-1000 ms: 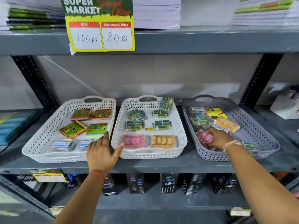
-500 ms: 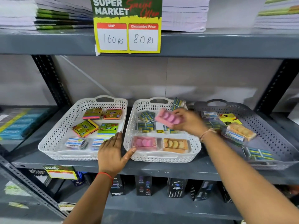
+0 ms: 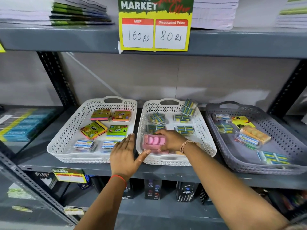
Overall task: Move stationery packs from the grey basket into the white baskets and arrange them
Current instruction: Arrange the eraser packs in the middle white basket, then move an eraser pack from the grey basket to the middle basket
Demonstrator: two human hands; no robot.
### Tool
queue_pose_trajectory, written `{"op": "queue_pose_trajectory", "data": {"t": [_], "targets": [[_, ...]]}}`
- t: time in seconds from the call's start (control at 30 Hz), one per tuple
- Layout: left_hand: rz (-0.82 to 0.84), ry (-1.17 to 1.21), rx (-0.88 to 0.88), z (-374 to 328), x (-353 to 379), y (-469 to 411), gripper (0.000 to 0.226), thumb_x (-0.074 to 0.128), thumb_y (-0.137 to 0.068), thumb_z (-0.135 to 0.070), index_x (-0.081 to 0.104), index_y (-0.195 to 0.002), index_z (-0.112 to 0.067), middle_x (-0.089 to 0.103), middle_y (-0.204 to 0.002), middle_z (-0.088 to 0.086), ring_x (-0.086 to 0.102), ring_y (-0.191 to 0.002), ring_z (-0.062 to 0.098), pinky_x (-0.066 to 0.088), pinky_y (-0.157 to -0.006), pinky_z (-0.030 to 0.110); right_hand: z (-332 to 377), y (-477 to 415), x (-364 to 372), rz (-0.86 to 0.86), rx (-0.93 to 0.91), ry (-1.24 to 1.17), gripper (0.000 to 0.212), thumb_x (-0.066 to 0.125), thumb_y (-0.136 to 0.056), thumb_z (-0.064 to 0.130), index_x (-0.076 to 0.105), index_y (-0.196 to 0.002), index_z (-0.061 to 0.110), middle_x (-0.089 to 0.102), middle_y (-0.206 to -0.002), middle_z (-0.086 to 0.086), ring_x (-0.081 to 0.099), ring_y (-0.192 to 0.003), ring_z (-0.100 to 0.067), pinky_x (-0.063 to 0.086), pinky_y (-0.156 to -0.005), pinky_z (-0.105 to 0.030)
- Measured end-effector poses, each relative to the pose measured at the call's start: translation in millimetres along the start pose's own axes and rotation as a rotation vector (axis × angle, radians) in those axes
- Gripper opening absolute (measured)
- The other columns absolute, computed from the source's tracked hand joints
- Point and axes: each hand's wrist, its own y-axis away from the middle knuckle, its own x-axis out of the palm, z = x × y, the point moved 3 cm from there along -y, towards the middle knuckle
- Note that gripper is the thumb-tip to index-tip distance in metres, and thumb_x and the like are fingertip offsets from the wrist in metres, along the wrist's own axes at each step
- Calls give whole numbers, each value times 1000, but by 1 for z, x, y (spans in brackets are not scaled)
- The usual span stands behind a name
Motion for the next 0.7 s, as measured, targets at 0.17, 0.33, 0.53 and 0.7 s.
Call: {"op": "queue_pose_trajectory", "data": {"t": [0.17,0.33,0.53,0.7], "targets": [[-2,-34,58,-2,-1,-1,120,-9,-61,-86,36,-135,-4,44,-141,16,33,-135,28,19,-114,39,-7,18,-20,-203,-8,-105,76,74,-76,20,35,-141,13,38,-148,-10,38,-133,-26,33,-107,-28],[-1,0,74,-17,5,-2,115,0,-67,-84,43,-130,2,48,-136,21,34,-134,34,18,-114,45,-57,44,-66,-450,57,-101,63,69,-82,19,41,-136,7,41,-146,-12,39,-133,-25,30,-107,-26],[2,25,45,-21,15,-4,106,6,-73,-81,48,-127,0,54,-129,23,45,-126,37,35,-103,51,-170,79,-126,-622,340,-44,43,61,-88,16,51,-129,8,54,-134,-17,51,-120,-33,41,-98,-33],[-61,16,26,-21,20,-7,99,12,-77,-77,53,-122,0,60,-123,23,52,-119,38,42,-96,51,-258,94,-154,-506,646,101,34,51,-91,14,55,-123,4,57,-129,-24,55,-116,-38,42,-99,-38]]}}
